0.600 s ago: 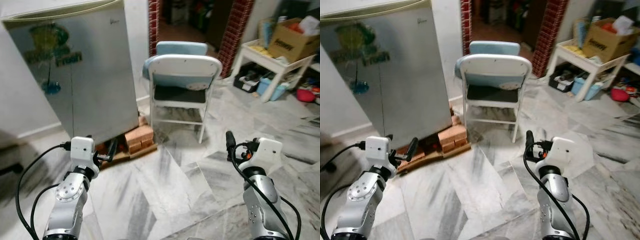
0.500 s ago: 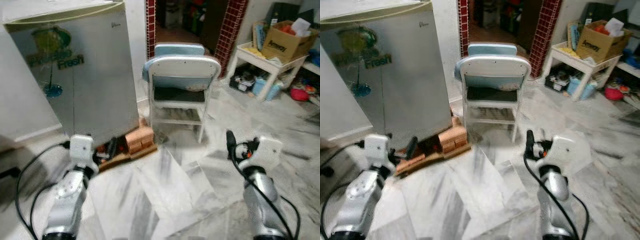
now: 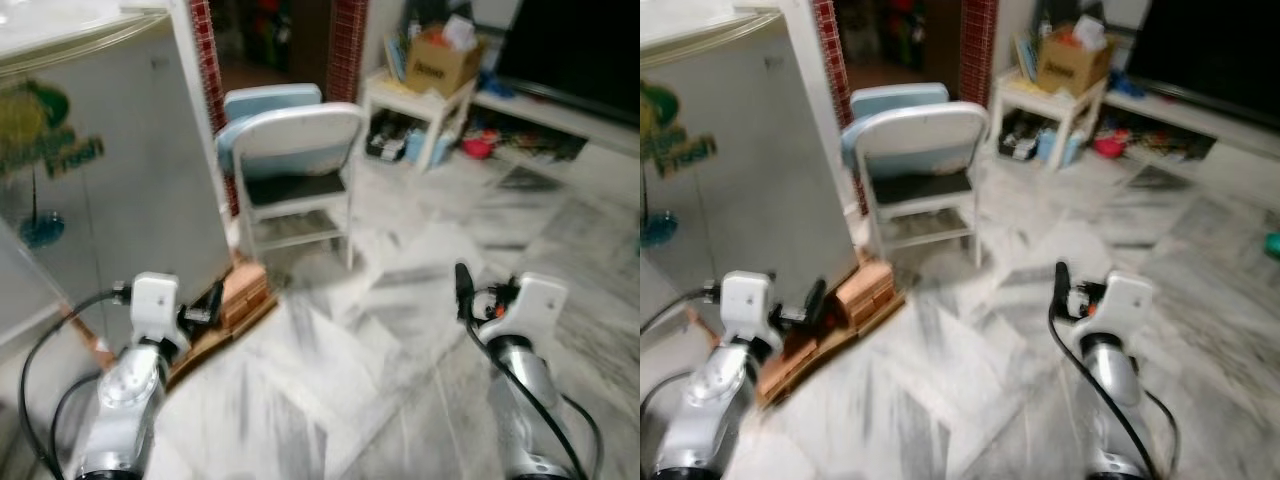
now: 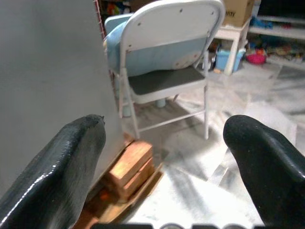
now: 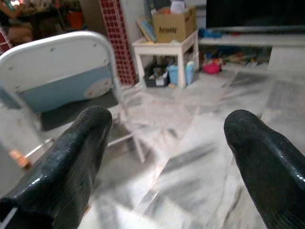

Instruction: Restocking fridge

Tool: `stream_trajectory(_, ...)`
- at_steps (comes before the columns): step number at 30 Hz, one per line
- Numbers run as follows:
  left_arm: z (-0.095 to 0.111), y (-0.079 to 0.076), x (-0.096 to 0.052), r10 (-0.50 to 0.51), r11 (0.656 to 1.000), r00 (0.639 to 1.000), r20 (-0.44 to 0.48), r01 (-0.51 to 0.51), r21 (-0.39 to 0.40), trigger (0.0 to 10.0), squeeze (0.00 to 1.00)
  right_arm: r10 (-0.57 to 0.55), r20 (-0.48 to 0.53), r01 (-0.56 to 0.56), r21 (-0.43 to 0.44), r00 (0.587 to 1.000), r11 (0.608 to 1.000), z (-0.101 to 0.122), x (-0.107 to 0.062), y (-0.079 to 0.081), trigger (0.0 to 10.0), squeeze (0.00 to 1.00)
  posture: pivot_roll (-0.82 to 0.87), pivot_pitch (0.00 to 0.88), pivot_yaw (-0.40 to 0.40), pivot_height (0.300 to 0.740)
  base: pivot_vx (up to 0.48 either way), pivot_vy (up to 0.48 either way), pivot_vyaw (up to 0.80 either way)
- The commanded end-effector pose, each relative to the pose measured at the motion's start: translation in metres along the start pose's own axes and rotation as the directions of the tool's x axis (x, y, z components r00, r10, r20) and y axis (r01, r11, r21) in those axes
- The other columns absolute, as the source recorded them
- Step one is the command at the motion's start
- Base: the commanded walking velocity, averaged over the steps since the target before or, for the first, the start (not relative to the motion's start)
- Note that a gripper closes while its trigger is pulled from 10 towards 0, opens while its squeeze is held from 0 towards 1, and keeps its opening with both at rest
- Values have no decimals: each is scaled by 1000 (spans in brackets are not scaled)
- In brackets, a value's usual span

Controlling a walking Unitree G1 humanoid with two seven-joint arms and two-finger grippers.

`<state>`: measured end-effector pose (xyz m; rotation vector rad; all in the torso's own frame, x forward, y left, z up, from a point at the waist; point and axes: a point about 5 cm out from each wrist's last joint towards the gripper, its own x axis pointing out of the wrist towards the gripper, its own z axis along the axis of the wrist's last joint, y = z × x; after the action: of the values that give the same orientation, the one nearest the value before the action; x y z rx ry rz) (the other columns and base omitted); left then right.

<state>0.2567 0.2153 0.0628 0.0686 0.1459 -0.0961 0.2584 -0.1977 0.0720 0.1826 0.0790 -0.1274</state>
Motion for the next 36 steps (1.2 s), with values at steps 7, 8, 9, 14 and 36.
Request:
stream_trajectory(7, 2, -5, 2, 3, 1000, 1000, 13, -3, 4, 10000, 0, -8, 21, 9, -43, 1000, 999, 7, 5, -7, 10000, 0, -21, 0, -12, 740, 0, 480, -363)
stream_trajectory(8, 2, -4, 2, 3, 1000, 1000, 13, -3, 4, 10000, 0, -6, 21, 7, -45, 1000, 999, 7, 6, -6, 10000, 0, -19, 0, -12, 740, 0, 480, 0)
stream_trajectory(9, 2, -4, 1, 5, 1000, 1000, 13, -5, 4, 10000, 0, -5, 20, 6, -46, 1000, 999, 7, 6, -6, 10000, 0, -17, 0, -12, 740, 0, 480, 0)
stream_trajectory(14, 1, -3, 1, 10, 1000, 1000, 12, -10, 7, 10000, 0, -7, 19, 8, -50, 1000, 999, 6, 8, -3, 10000, 0, -13, 0, -12, 740, 0, 480, 0)
stream_trajectory(36, 0, -8, -2, 13, 1000, 1000, 15, -13, 13, 10000, 0, 5, 18, -3, -69, 1000, 998, 6, 10, -5, 10000, 0, -3, 0, -27, 740, 0, 480, 0)
